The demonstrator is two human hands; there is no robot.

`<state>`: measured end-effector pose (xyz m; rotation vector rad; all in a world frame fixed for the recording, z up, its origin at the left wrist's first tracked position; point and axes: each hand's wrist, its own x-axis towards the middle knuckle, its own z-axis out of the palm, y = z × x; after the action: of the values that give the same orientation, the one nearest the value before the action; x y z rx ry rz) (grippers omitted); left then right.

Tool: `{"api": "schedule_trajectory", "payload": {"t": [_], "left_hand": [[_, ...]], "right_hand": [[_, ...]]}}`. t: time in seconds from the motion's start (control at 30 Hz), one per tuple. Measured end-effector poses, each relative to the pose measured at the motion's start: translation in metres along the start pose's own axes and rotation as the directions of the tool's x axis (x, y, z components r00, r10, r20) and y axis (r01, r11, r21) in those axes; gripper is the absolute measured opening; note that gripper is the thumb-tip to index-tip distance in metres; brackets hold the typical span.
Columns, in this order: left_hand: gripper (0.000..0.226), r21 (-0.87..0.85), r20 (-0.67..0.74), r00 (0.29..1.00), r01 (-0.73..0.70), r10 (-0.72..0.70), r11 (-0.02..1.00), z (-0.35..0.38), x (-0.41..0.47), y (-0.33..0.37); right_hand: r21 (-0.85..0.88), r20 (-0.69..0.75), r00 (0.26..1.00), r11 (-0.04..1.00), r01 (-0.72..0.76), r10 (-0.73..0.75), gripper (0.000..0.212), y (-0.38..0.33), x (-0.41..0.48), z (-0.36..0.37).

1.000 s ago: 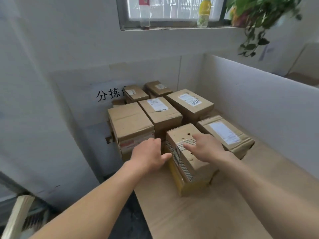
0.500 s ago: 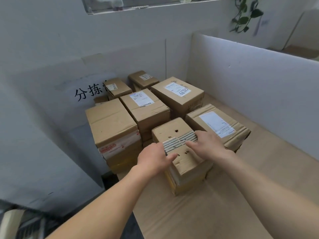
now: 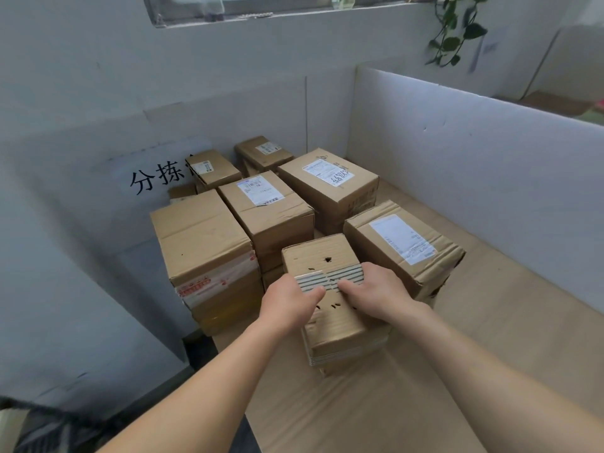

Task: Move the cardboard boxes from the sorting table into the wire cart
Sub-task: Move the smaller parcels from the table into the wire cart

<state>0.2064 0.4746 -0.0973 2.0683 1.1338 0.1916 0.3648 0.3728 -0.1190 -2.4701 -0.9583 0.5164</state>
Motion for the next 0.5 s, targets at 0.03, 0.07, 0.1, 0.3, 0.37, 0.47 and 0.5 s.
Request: {"api": "schedule_trajectory", "payload": {"t": [0.03,0.07,0.1,0.3,0.37,0.47,0.5], "left_hand": [[0.03,-0.033,-0.006,1.0,-0.004,0.004,0.999,-0.001,-0.001,0.0],[0.026,-0.054,-0.013,1.0,-0.009,0.008,0.999,-0.002,-0.003,0.0],[0.022,-0.066,-0.02,1.0,-0.01,0.009,0.998,-0.003,-0.005,0.0],[0.013,-0.091,-0.053,0.999,-0.015,0.011,0.996,-0.013,-0.02,-0.003],[0.013,-0.092,-0.063,0.998,-0.019,0.013,0.996,-0.017,-0.026,-0.004],[0.016,-0.087,-0.086,0.996,-0.027,0.02,0.996,-0.025,-0.034,-0.007],[0.017,-0.088,-0.095,0.995,-0.031,0.022,0.996,-0.028,-0.037,-0.008]], "right_hand": [[0.0,-0.005,1.0,1.0,-0.004,0.004,0.046,-0.001,-0.002,0.0],[-0.001,-0.013,1.0,1.0,-0.007,0.007,0.047,-0.003,-0.005,0.0],[-0.003,-0.023,1.0,1.0,-0.009,0.009,0.047,-0.004,-0.008,0.0],[-0.005,-0.05,0.999,1.0,-0.018,0.018,0.049,-0.013,-0.026,-0.004],[-0.009,-0.056,0.998,1.0,-0.013,0.012,0.049,-0.018,-0.032,-0.006],[-0.018,-0.072,0.997,1.0,-0.004,0.003,0.049,-0.025,-0.04,-0.008],[-0.021,-0.078,0.997,1.0,0.0,-0.002,0.048,-0.027,-0.043,-0.009]]}}
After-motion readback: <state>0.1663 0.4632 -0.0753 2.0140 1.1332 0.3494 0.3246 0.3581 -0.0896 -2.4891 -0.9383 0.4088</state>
